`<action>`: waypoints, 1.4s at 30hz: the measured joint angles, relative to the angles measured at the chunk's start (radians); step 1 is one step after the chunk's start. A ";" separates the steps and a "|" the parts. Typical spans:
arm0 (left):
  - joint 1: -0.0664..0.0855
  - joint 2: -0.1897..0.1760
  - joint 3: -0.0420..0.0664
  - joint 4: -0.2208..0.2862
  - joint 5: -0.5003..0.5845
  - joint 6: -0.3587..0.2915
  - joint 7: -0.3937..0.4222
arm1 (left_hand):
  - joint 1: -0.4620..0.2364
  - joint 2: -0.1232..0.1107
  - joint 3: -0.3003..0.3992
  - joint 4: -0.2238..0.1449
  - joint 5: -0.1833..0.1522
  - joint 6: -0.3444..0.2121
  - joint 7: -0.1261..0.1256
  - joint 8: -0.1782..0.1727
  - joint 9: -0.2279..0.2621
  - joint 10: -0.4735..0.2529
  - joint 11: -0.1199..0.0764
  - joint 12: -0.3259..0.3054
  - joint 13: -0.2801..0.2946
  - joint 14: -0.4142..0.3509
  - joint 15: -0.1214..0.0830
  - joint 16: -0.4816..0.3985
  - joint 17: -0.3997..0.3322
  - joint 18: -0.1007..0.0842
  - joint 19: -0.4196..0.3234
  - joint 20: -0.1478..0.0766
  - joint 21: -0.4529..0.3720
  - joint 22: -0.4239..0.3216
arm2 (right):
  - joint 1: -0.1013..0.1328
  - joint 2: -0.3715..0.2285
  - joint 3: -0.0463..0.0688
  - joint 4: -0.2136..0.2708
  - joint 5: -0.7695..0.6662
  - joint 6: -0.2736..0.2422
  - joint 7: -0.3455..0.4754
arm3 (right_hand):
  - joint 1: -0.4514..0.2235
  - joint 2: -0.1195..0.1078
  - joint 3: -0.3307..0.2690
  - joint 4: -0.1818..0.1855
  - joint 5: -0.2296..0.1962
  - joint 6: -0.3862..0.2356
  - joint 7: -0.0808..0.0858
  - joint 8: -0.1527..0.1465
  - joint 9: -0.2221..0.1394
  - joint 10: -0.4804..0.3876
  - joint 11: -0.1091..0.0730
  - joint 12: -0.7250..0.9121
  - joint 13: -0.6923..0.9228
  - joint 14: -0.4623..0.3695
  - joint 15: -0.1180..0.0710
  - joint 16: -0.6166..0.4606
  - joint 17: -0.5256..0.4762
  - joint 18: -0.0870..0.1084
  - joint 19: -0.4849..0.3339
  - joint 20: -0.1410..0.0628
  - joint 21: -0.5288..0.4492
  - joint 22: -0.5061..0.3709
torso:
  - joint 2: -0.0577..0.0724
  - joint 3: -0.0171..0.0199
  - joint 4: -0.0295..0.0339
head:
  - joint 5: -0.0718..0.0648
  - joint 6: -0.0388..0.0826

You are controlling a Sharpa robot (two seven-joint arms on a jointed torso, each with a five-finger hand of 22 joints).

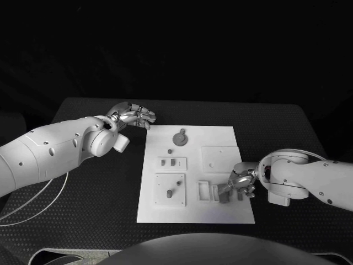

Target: Assemble the parts on the task board

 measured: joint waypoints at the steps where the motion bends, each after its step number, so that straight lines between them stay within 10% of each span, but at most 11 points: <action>1: 0.000 0.000 0.000 0.000 0.000 0.000 0.000 | 0.000 0.000 0.000 0.000 0.000 0.000 0.000 0.000 0.000 0.000 0.000 0.000 0.000 0.000 0.000 0.000 0.000 0.000 0.000 0.000 0.000 0.000 | 0.000 0.002 0.000 -0.001 0.000 -0.002 0.001 | 0.000 0.000 0.000 0.000 0.000 0.000 0.000 0.000 0.000 0.000 0.000 0.000 0.000 0.000 0.000 0.000 0.000 0.000 0.000 0.000 0.000 0.000 | 0.000 0.0002 -0.0002 | 0.000 0.000; 9: 0.000 0.000 0.000 0.001 0.000 0.000 0.000 | 0.000 0.000 0.000 0.000 0.000 0.000 0.000 0.000 0.000 0.000 0.000 0.000 0.000 0.000 0.000 -0.004 0.000 0.000 0.000 0.000 0.000 -0.001 | -0.004 0.013 0.001 -0.014 0.003 -0.009 0.004 | 0.009 0.009 0.013 -0.009 0.000 0.000 0.000 0.001 0.027 0.000 0.000 0.000 0.001 0.002 0.002 0.004 -0.005 0.000 0.000 0.000 0.005 0.000 | 0.000 -0.0001 -0.0009 | 0.001 -0.004; 14: 0.000 0.001 0.000 0.002 0.000 0.000 0.000 | -0.003 0.003 0.000 0.000 0.000 0.000 0.000 0.000 0.000 0.000 0.000 0.000 0.000 0.000 0.000 -0.004 0.001 0.000 0.000 0.000 0.000 -0.001 | -0.010 0.016 0.002 -0.019 0.002 -0.024 0.007 | 0.046 0.124 0.001 -0.133 0.000 0.026 0.010 -0.015 0.025 -0.027 -0.003 0.007 0.003 0.002 0.001 0.019 -0.015 0.002 -0.011 0.000 0.021 0.000 | 0.000 -0.0002 -0.0009 | 0.000 -0.005; 17: 0.000 -0.001 0.000 0.002 0.000 0.000 0.000 | -0.003 0.003 0.000 0.000 0.000 0.000 0.000 0.000 0.000 0.000 0.000 0.000 -0.001 0.000 0.000 -0.004 0.001 0.000 0.000 0.000 0.000 -0.001 | -0.011 0.016 0.001 -0.019 0.002 -0.032 0.009 | 0.055 0.149 0.024 -0.192 -0.004 0.029 0.010 -0.015 0.025 -0.028 -0.003 0.007 0.002 -0.001 0.004 0.023 -0.025 0.002 -0.012 0.002 0.025 0.000 | -0.001 -0.0002 -0.0009 | 0.001 -0.006; 34: 0.000 0.000 0.000 0.001 0.001 0.000 0.000 | -0.003 0.003 0.000 0.000 0.000 0.000 0.000 0.000 -0.001 0.000 0.000 0.000 -0.001 0.000 0.000 -0.004 0.002 0.000 0.000 0.000 0.000 -0.001 | -0.014 -0.005 -0.002 0.009 0.010 -0.080 0.015 | 0.102 0.114 0.095 -0.160 -0.005 0.067 -0.003 -0.023 -0.013 -0.005 -0.010 0.007 -0.009 0.006 0.004 0.044 -0.039 0.001 -0.010 0.007 0.040 0.000 | -0.001 -0.0009 -0.0009 | 0.001 -0.006; 42: 0.000 0.000 0.000 0.000 0.001 0.000 -0.001 | -0.003 0.003 -0.002 0.002 0.000 0.000 0.000 0.000 -0.001 0.000 -0.001 0.000 -0.001 0.000 0.000 -0.004 0.003 0.000 0.000 0.000 0.000 -0.001 | 0.060 -0.033 0.005 0.049 0.042 -0.107 0.015 | 0.114 0.118 0.121 -0.187 -0.005 0.070 -0.006 -0.024 -0.013 -0.001 -0.013 0.007 -0.012 0.006 0.004 0.047 -0.045 0.001 -0.008 0.010 0.040 0.000 | -0.001 -0.0008 -0.0014 | 0.003 -0.006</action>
